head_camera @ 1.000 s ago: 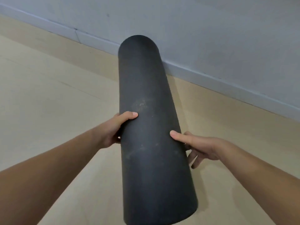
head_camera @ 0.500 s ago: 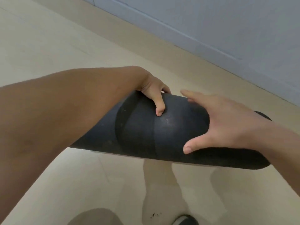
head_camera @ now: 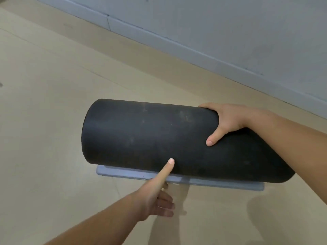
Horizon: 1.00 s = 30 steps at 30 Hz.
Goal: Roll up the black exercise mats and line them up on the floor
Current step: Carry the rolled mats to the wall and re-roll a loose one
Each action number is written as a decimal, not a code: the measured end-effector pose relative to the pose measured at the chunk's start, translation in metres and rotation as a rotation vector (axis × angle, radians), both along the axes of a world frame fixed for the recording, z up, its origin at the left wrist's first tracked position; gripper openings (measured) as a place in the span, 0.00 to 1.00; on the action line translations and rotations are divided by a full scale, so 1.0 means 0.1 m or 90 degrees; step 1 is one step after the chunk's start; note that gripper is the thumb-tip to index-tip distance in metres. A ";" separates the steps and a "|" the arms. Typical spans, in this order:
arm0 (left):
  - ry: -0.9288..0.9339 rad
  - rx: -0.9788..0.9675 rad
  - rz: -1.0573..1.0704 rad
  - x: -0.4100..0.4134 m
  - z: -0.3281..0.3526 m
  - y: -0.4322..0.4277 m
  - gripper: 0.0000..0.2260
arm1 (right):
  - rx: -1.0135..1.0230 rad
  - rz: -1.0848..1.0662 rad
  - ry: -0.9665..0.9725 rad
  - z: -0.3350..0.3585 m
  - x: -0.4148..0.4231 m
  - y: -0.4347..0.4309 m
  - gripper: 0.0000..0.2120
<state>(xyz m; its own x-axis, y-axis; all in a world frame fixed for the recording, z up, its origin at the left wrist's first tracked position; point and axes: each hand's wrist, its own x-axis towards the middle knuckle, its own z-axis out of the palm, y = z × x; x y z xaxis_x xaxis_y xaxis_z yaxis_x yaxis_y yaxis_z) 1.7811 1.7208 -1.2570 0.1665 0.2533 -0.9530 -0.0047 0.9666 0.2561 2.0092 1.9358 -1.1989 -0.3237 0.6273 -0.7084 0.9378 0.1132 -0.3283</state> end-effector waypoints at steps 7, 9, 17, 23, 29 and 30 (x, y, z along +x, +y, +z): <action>0.029 0.006 0.462 0.56 -0.46 0.00 0.38 | 0.096 0.042 -0.023 0.00 0.11 -0.12 0.63; 0.072 -0.014 0.505 0.68 -0.49 -0.10 0.37 | 0.102 0.093 -0.048 -0.01 0.15 -0.25 0.69; 0.177 0.044 0.617 0.80 -0.46 0.08 0.43 | 0.123 0.147 -0.076 -0.03 0.15 -0.17 0.74; 0.033 0.119 0.544 0.92 -0.26 0.60 0.30 | 0.103 0.024 -0.040 0.01 0.56 -0.01 0.70; -0.049 0.135 0.463 1.79 -0.25 1.39 0.42 | 0.049 -0.135 0.033 0.22 1.37 0.51 0.60; -0.049 0.139 0.454 1.95 -0.27 1.50 0.43 | 0.053 -0.154 0.030 0.22 1.48 0.58 0.60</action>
<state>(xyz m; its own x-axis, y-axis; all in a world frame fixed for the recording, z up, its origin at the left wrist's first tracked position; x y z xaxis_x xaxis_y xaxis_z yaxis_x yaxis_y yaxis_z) 1.9759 1.8706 -1.2842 -0.0450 0.5068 -0.8609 -0.6361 0.6500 0.4158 2.1568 1.9937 -1.1765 -0.1881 0.7459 -0.6390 0.9247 -0.0848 -0.3712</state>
